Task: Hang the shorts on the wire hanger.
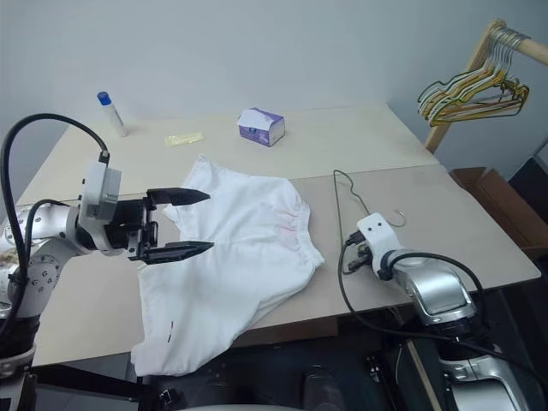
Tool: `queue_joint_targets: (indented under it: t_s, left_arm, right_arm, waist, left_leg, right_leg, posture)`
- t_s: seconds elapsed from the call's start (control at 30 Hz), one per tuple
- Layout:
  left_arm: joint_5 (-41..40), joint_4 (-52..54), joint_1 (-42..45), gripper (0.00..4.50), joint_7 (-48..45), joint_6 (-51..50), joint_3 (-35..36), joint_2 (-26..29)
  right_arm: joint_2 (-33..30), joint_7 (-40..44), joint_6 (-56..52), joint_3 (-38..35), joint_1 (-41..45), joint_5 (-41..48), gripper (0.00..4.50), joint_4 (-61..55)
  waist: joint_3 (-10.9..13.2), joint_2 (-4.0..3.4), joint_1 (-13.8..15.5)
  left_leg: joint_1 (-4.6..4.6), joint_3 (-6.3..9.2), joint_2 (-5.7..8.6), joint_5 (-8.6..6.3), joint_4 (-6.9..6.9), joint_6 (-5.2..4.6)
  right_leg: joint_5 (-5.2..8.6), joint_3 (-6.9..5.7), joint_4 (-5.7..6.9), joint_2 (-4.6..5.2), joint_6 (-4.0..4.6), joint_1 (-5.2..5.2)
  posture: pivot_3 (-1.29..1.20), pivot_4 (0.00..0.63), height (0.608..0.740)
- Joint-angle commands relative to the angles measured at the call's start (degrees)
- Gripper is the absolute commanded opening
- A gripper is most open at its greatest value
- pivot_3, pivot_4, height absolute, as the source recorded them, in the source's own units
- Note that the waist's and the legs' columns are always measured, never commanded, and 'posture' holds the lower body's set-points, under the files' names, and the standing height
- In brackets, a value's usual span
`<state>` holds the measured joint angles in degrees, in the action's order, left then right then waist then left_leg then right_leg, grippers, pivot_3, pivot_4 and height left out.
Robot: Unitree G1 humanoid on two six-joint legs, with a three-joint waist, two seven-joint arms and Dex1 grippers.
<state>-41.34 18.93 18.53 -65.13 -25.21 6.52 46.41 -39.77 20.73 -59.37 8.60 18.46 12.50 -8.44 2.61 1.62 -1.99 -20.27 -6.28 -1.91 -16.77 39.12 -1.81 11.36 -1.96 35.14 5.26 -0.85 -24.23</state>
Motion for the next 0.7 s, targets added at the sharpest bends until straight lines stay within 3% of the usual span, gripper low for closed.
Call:
queue_joint_targets:
  t_s: [0.03, 0.2, 0.43, 0.57, 0.7]
  left_arm:
    - [1.50, 0.57, 0.52, 4.50, 3.22, 0.57, -0.27, -2.30]
    - [3.70, -0.72, 2.30, 4.50, 5.43, 0.91, -1.87, -5.26]
    - [6.10, -5.28, 6.72, 4.50, 5.38, 2.58, -2.77, -7.42]
    - [6.16, -8.47, 10.94, 4.50, 6.87, 0.37, -2.72, -8.80]
    - [6.69, -12.84, 16.27, 4.50, 7.26, -1.41, -3.24, -9.63]
  right_arm:
    - [-2.70, 1.50, 6.68, 0.17, 0.34, -3.80, 0.03, 1.06]
    - [-5.02, 0.75, 19.25, -1.79, 1.04, -9.31, 0.03, 2.56]
    - [-11.68, -2.53, 50.38, -3.11, -1.15, -21.31, 0.03, 3.82]
    - [-20.39, -13.03, 78.90, 1.63, 0.33, -39.32, 0.03, 11.15]
    - [-23.67, -23.54, 95.43, 4.94, 5.23, -51.78, 0.03, 19.19]
  waist:
    - [0.00, 0.00, -0.15]
    - [-0.01, -0.01, -0.68]
    - [-0.02, -0.03, -0.82]
    - [-0.01, -0.03, -1.08]
    - [-0.02, -0.02, -1.94]
  left_leg:
    - [0.00, 0.00, 0.01, -0.01, 0.00, -0.01]
    - [-0.01, 0.00, 0.01, -0.01, 0.00, -0.01]
    - [-0.01, -0.04, 0.02, -0.01, -0.01, -0.01]
    - [-0.01, -0.08, 0.04, 0.00, 0.00, 0.00]
    - [-0.01, -0.13, 0.03, 0.04, 0.04, 0.08]
  right_leg:
    - [0.00, 0.01, -0.01, 0.00, 0.00, 0.00]
    - [-0.02, 0.03, -0.01, -0.03, -0.02, -0.02]
    - [-0.01, 0.03, -0.04, -0.02, -0.03, -0.02]
    - [-0.02, 0.08, -0.05, 0.01, -0.06, -0.04]
    - [0.23, 0.13, -0.05, 0.02, -0.49, -0.05]
  posture:
    - [-0.03, 0.009, 0.740]
    - [-0.04, 0.001, 0.740]
    - [-0.06, 0.000, 0.740]
    - [-0.07, 0.000, 0.740]
    - [-0.07, 0.000, 0.740]
